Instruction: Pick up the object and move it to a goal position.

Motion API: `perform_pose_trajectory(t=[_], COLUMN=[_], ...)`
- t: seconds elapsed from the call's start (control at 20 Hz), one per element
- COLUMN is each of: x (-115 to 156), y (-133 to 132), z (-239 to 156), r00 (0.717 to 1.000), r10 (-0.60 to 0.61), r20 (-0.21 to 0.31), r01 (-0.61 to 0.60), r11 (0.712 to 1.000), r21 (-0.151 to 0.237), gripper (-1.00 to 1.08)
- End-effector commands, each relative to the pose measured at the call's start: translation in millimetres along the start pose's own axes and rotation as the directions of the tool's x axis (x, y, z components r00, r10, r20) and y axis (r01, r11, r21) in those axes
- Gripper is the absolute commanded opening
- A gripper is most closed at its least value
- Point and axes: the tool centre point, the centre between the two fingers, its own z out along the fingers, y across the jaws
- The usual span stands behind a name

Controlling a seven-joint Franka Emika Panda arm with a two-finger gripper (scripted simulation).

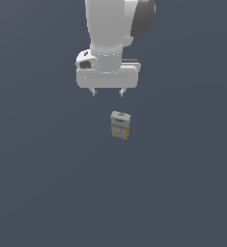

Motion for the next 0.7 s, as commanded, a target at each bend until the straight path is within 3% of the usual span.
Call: perform_pose_trajectory(t=[0.0,0.65], x=[0,-2], y=[0,13], z=[0,8], r00=[1.0,1.0], r10=[0.0,0.016], r20=[0.0,0.012], r01=[0.0,-0.016], r11=[1.0,1.0], r21=[0.0,0.024], gripper=[1.0,1.0])
